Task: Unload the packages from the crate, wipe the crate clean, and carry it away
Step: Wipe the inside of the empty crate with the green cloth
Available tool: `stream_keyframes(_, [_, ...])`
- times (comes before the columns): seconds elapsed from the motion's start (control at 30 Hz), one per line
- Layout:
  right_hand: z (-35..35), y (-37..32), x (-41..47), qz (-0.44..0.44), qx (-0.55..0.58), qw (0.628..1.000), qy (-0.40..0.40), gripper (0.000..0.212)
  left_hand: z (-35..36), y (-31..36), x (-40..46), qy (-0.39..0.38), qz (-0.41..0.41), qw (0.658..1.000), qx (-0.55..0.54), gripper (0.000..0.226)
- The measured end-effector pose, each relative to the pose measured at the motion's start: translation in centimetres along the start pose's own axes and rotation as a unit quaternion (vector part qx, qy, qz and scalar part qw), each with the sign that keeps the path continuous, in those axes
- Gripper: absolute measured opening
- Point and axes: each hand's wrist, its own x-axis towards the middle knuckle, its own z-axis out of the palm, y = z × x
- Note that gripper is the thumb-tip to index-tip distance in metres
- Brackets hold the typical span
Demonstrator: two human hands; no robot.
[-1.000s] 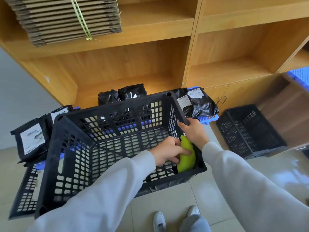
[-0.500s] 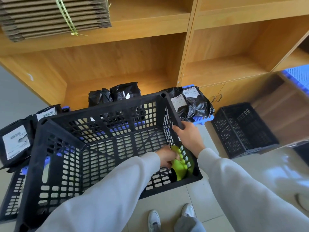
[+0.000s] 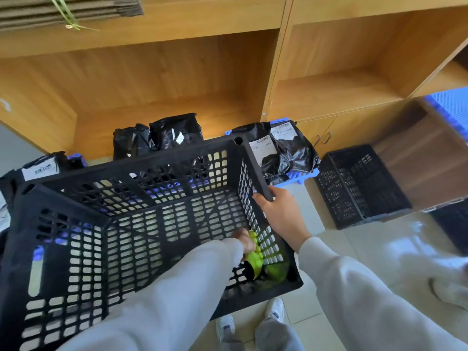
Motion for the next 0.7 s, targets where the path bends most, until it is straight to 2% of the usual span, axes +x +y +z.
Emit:
stream_keyframes(0.13, [0.0, 0.0, 0.3, 0.0, 0.001, 1.0, -0.019, 0.02, 0.3, 0.4, 0.4, 0.013, -0.02, 1.0, 0.019, 0.062])
stream_keyframes(0.27, [0.0, 0.0, 0.2, -0.017, 0.014, 1.0, -0.022, 0.024, 0.1, 0.3, -0.8, 0.003, -0.014, 1.0, -0.025, 0.067])
stream_keyframes(0.47, [-0.2, -0.3, 0.0, -0.03, 0.0, 0.999, -0.021, 0.021, -0.4, 0.6, -2.5, -0.005, 0.01, 0.998, -0.055, 0.054])
stream_keyframes(0.53, [-0.2, -0.4, 0.1, -0.038, -0.003, 0.999, -0.021, 0.022, -0.7, 0.9, -3.4, -0.014, 0.018, 0.997, -0.071, 0.041])
stream_keyframes(0.6, [-0.3, -0.5, -0.1, -0.041, -0.009, 0.999, -0.018, 0.025, -1.1, 1.2, -4.8, -0.033, 0.019, 0.993, -0.113, 0.009])
stream_keyframes(0.63, [-0.3, -0.7, -0.1, -0.039, -0.008, 0.999, -0.019, 0.026, -1.4, 1.2, -5.7, -0.029, 0.022, 0.991, -0.126, 0.007])
stream_keyframes(0.7, [-0.4, -0.8, -0.3, -0.028, -0.006, 0.999, -0.027, 0.023, -1.9, 1.3, -6.6, -0.016, 0.05, 0.988, -0.145, 0.028])
